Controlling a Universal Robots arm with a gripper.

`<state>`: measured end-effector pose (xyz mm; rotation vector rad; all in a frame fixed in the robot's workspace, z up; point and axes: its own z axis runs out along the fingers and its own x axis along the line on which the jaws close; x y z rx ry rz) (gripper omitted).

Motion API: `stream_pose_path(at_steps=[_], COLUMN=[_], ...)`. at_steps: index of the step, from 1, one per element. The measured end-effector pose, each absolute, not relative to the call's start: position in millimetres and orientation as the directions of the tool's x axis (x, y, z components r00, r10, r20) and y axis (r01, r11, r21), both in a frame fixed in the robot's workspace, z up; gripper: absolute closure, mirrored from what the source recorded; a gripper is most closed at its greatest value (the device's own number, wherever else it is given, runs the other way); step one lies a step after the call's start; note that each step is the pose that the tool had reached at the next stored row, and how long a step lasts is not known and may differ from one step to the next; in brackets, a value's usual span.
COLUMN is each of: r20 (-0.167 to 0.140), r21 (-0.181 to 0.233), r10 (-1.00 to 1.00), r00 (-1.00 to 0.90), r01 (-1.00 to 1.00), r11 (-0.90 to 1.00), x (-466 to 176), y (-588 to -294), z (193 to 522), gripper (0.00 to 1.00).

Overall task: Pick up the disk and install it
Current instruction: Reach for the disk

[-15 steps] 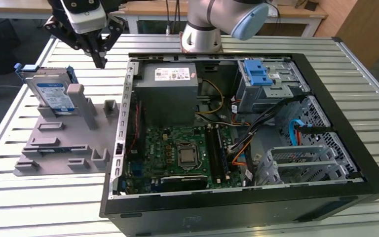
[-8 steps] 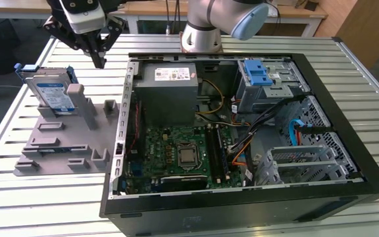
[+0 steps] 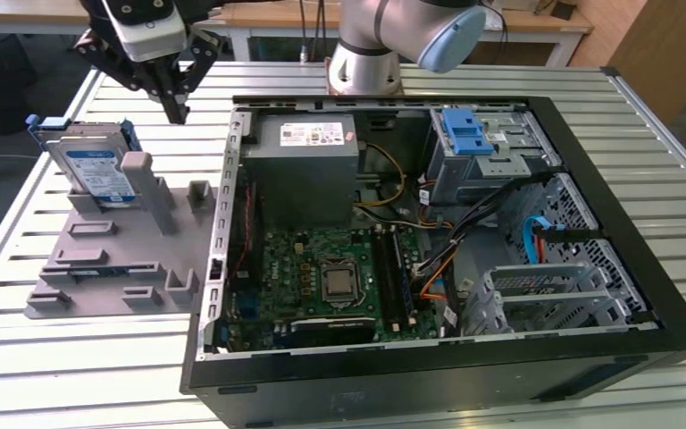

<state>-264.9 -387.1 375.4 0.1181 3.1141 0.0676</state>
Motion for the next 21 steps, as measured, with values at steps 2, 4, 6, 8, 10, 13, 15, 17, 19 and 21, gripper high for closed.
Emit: stream_pose_path(at_steps=[2,4,6,8,10,13,15,17,19,21], r20=[-0.023,-0.023,-0.023,-0.023,-0.023,-0.023,-0.023,-0.023,-0.023,-0.023], r21=[0.044,0.044,0.044,0.044,0.044,0.044,0.044,0.044,0.044,0.044], r10=[0.076,0.076,0.076,0.076,0.076,0.076,0.076,0.076,0.076,0.076], r00=[-0.997,-0.997,-0.997,-0.997,-0.997,-0.997,-0.997,-0.997,-0.997,-0.997], r01=[0.075,0.075,0.075,0.075,0.075,0.075,0.075,0.075,0.075,0.075], r11=[0.996,0.996,0.996,0.996,0.996,0.996,0.996,0.996,0.996,0.996], x=[-265.3,-265.8,-266.2,-266.6,-267.5,-268.9,-269.3,-270.1,-270.7,-271.7], y=[-387.1,-387.1,-387.0,-387.0,-387.0,-387.0,-387.0,-387.0,-387.0,-387.0], z=[375.4,375.3,375.3,375.3,375.0,375.0,374.9,374.9,374.9,374.8], gripper=[0.89,0.89,0.89,0.89,0.89,0.89,0.89,0.89,0.89,0.89])
